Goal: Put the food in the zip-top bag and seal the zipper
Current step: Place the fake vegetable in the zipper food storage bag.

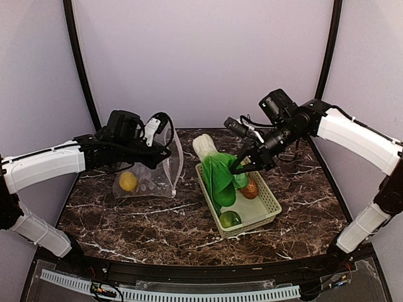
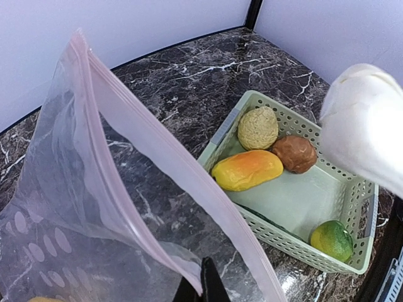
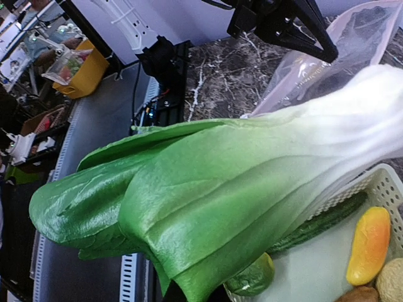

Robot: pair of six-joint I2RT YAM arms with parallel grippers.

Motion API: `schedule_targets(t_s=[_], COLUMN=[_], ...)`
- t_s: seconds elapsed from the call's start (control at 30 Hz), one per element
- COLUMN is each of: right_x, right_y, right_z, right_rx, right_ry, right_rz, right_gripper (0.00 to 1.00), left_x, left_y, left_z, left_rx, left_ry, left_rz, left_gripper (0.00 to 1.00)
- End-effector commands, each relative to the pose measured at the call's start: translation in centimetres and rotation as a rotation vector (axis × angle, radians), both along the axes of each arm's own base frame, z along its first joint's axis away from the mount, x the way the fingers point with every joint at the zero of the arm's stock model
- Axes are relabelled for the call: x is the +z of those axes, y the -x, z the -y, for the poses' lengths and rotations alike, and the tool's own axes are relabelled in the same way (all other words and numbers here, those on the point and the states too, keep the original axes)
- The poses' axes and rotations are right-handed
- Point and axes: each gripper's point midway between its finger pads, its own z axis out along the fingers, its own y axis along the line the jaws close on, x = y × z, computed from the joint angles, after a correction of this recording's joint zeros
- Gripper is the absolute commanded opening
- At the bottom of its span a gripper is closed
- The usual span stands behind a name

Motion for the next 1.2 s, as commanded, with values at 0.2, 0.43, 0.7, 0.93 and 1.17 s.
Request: schedule_targets(t_s=[0.2, 0.43, 0.7, 0.93, 1.17], right_x=[2.1, 4.9, 9.0, 11.5, 12.2], right_y=[2.0, 4.3, 5.6, 5.4, 4.4], right_z=[-2.5, -2.2, -2.1, -3.6, -5.1], right_rx=[0.170, 0.267, 0.362, 0.438, 0.486], right_ry=[-0.150, -0.236, -0.363, -0.438, -0.493], right_rz=[-0.288, -0.302, -0.308, -0.296, -0.281], right_gripper=[0.00, 0.00, 0.00, 0.00, 0.00], left_x=[2.9, 2.1, 2.4, 5.6, 9.1], left_y=[1.6, 1.6, 2.5, 3.6, 5.6], left_z=[3.1, 2.9, 4.4, 5.6, 5.6], left_rx=[-0.078, -0.061, -0.109, -0.160, -0.229], left_ry=[-0.002, -0.030, 0.099, 0.245, 0.331], left_rz=[0.114, 0.104, 0.072, 0.074, 0.077], left_gripper=[0.01, 0.01, 0.01, 0.01, 0.01])
